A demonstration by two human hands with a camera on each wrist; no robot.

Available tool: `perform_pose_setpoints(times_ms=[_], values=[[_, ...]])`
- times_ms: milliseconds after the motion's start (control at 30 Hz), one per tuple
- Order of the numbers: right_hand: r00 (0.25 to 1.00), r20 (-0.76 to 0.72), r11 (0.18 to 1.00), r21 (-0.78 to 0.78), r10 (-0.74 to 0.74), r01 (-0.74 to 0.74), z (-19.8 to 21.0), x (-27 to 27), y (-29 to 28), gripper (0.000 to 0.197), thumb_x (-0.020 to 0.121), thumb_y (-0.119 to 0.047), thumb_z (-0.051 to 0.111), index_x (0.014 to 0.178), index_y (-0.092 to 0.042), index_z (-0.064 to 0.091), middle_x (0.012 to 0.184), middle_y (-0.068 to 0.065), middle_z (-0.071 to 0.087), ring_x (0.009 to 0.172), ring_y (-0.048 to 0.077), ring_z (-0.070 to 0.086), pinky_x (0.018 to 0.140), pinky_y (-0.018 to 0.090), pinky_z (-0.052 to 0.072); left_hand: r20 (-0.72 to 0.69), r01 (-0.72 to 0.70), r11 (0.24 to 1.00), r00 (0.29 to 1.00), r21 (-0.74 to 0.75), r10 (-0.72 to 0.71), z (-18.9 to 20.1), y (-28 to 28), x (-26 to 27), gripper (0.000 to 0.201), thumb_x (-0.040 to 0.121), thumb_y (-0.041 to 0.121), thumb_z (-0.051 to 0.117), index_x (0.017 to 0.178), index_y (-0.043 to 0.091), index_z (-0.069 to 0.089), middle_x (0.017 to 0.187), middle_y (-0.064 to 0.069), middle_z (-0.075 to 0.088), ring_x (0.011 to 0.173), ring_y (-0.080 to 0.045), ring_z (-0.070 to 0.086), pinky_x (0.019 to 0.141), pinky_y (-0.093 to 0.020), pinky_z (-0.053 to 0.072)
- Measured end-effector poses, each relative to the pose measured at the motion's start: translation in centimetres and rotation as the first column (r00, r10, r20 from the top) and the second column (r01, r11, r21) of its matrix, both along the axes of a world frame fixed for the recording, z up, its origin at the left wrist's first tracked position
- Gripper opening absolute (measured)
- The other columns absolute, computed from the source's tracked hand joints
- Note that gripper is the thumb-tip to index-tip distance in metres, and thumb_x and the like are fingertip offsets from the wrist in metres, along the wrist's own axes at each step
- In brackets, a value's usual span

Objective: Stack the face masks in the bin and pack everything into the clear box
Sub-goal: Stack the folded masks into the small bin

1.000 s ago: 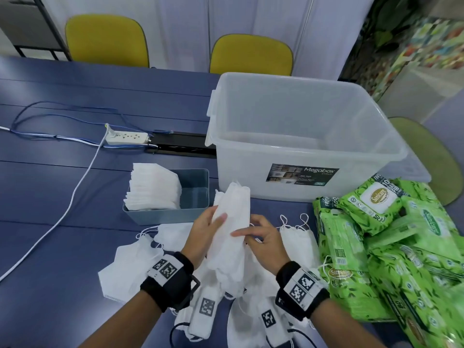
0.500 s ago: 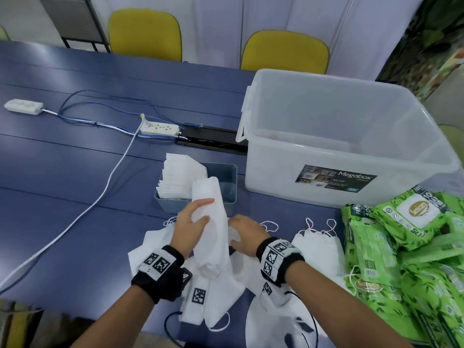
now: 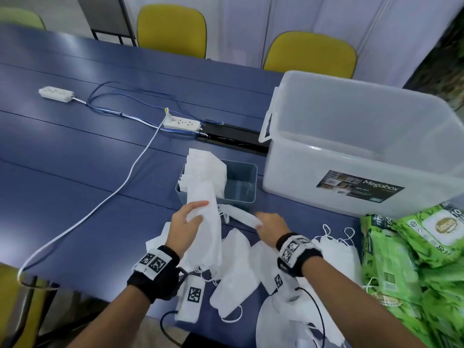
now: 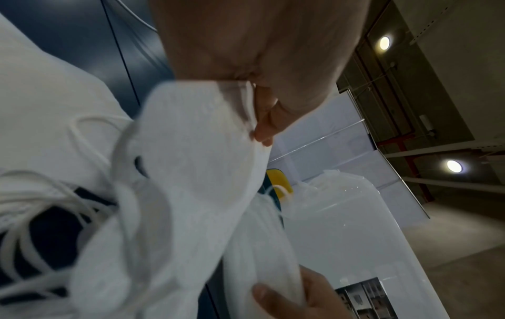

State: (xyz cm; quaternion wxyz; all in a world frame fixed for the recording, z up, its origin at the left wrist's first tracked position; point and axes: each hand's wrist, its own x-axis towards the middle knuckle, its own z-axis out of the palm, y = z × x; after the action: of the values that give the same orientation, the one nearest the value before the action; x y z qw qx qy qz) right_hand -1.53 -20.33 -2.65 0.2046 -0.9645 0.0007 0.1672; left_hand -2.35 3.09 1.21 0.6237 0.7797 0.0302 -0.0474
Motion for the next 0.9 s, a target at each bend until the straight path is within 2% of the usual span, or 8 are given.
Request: perform_pose_setpoints(times_ms=[100,200,333,433,533,633,767,900], values=[[0.993,-0.011,0.977,0.178,-0.114,0.114,2.6,-0.6,-2.5,0.022,0.088,-0.018,0.060,0.109,-0.015,0.066,0.106,0.005,0.067,0.100,0.025,0.060,0.075,0.027,0.044,-0.006,0.030,1.000,1.000,0.000,-0.030,-0.2,-0.8,0.2,0.036,0.087,-0.011,0.048,0.108,0.013,0.067,0.117,0.001,0.063,0.104,0.002,0.054,0.077,0.006,0.034],[0.967,0.015,0.901,0.368,-0.254,0.230,5.0,-2.1,-4.2,0.029,0.082,-0.024,0.073,0.110,-0.016,0.068,0.099,-0.001,0.068,0.096,0.018,0.061,0.074,0.023,0.040,-0.006,0.087,0.996,0.996,0.003,-0.087,-0.3,-2.1,0.5,0.035,0.088,-0.009,0.049,0.107,0.015,0.067,0.118,0.001,0.062,0.109,-0.006,0.054,0.077,0.005,0.035],[0.857,-0.029,0.630,0.666,-0.515,0.401,7.6,-3.8,-4.7,0.028,0.073,-0.021,0.083,0.094,-0.018,0.065,0.087,-0.006,0.068,0.081,0.012,0.064,0.072,0.027,0.052,0.011,0.175,0.984,0.984,-0.005,-0.175,0.0,-4.7,0.7,0.027,0.091,-0.001,0.053,0.108,0.015,0.067,0.118,0.003,0.062,0.112,-0.007,0.054,0.080,0.004,0.036],[0.794,-0.086,0.439,0.794,-0.602,0.420,8.9,-4.6,-4.4,0.027,0.071,-0.018,0.083,0.090,-0.022,0.065,0.090,-0.006,0.069,0.084,0.010,0.066,0.078,0.028,0.056,0.034,0.246,0.969,0.969,-0.023,-0.245,0.8,-6.7,0.7,0.021,0.093,0.008,0.056,0.107,0.016,0.069,0.114,0.008,0.063,0.104,0.008,0.055,0.079,0.004,0.036],[0.746,-0.127,0.318,0.848,-0.654,0.423,9.0,-5.0,-4.1,0.026,0.070,-0.017,0.083,0.089,-0.022,0.066,0.094,0.000,0.072,0.087,0.014,0.069,0.078,0.030,0.057,0.062,0.284,0.954,0.958,-0.099,-0.279,1.8,-8.8,0.6,0.017,0.094,0.012,0.056,0.101,0.016,0.070,0.109,0.008,0.067,0.095,0.013,0.057,0.079,0.000,0.038],[0.693,-0.174,0.234,0.861,-0.700,0.452,8.5,-5.4,-3.7,0.027,0.070,-0.019,0.083,0.092,-0.018,0.068,0.094,0.002,0.073,0.088,0.017,0.070,0.080,0.033,0.057,0.036,0.275,0.940,0.961,-0.200,-0.273,2.5,-10.5,0.5,0.013,0.092,0.017,0.058,0.099,0.014,0.069,0.107,0.004,0.068,0.097,0.002,0.060,0.082,-0.007,0.042],[0.702,-0.221,0.171,0.880,-0.677,0.443,8.3,-6.0,-3.4,0.029,0.079,-0.023,0.076,0.106,-0.016,0.066,0.102,0.003,0.074,0.097,0.021,0.070,0.088,0.042,0.055,0.092,0.282,0.956,0.957,-0.075,-0.275,2.5,-11.8,0.5,0.004,0.086,0.017,0.068,0.085,0.019,0.065,0.094,0.004,0.066,0.087,0.001,0.059,0.078,-0.008,0.042],[0.728,-0.232,0.153,0.894,-0.646,0.421,8.9,-6.6,-4.5,0.023,0.086,-0.009,0.068,0.108,-0.016,0.064,0.106,0.004,0.072,0.101,0.022,0.068,0.091,0.042,0.053,0.116,0.271,0.963,0.957,-0.014,-0.267,2.4,-11.6,0.7,0.009,0.086,0.013,0.067,0.079,0.014,0.062,0.085,0.005,0.063,0.077,0.007,0.056,0.074,-0.005,0.040]])
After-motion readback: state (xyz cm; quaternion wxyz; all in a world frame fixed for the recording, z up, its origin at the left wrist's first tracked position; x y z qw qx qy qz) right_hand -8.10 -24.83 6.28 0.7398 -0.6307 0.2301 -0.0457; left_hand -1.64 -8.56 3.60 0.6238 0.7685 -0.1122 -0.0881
